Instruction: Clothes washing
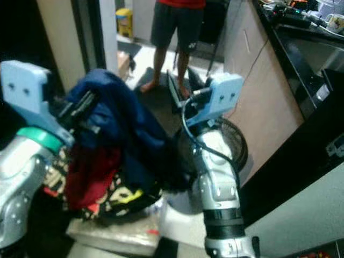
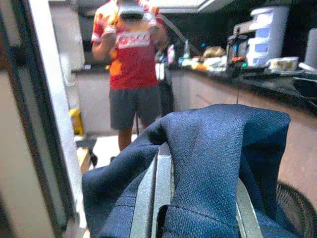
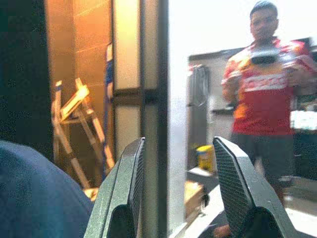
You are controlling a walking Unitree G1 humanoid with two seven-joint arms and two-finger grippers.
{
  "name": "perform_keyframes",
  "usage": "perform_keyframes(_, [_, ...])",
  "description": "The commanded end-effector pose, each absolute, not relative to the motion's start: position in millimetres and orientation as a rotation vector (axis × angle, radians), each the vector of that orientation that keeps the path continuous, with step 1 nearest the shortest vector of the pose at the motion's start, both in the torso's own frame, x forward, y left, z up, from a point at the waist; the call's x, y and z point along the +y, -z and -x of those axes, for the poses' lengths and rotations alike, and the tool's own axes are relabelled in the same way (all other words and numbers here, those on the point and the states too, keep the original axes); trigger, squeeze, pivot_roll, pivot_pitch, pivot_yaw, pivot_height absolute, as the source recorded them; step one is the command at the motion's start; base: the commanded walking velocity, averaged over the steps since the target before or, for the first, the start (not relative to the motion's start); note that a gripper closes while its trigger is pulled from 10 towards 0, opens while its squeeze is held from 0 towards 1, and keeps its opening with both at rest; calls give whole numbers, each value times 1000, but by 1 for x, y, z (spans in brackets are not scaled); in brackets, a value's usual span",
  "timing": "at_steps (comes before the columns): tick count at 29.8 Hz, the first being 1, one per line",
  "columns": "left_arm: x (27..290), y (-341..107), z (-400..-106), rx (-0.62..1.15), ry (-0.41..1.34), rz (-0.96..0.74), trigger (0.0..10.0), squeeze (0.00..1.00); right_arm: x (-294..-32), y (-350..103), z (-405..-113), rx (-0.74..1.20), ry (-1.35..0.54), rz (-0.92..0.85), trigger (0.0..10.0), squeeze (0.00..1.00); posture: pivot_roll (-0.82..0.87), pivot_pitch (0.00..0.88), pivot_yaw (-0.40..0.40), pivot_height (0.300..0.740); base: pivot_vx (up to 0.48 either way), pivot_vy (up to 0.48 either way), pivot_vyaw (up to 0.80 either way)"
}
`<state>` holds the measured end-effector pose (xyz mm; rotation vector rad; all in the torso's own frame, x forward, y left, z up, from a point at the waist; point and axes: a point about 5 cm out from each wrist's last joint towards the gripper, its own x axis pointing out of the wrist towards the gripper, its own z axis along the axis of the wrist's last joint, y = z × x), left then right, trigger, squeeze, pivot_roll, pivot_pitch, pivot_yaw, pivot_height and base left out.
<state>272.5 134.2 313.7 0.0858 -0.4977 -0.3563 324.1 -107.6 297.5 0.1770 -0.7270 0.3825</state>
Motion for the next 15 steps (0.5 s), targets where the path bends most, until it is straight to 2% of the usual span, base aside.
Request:
perform_keyframes(1, [131,-329,-267,-590,364,-92,10000,0,-120,-297,-324,-720,-330,-205,10000,0,102,27,-43,740,0,0,-800])
perform_keyframes(15, [133,-332,-268,-581,364,-87,10000,0,-128,-299,-325,-709,-278,-234,10000,0,101,37,-27,740,0,0,-800])
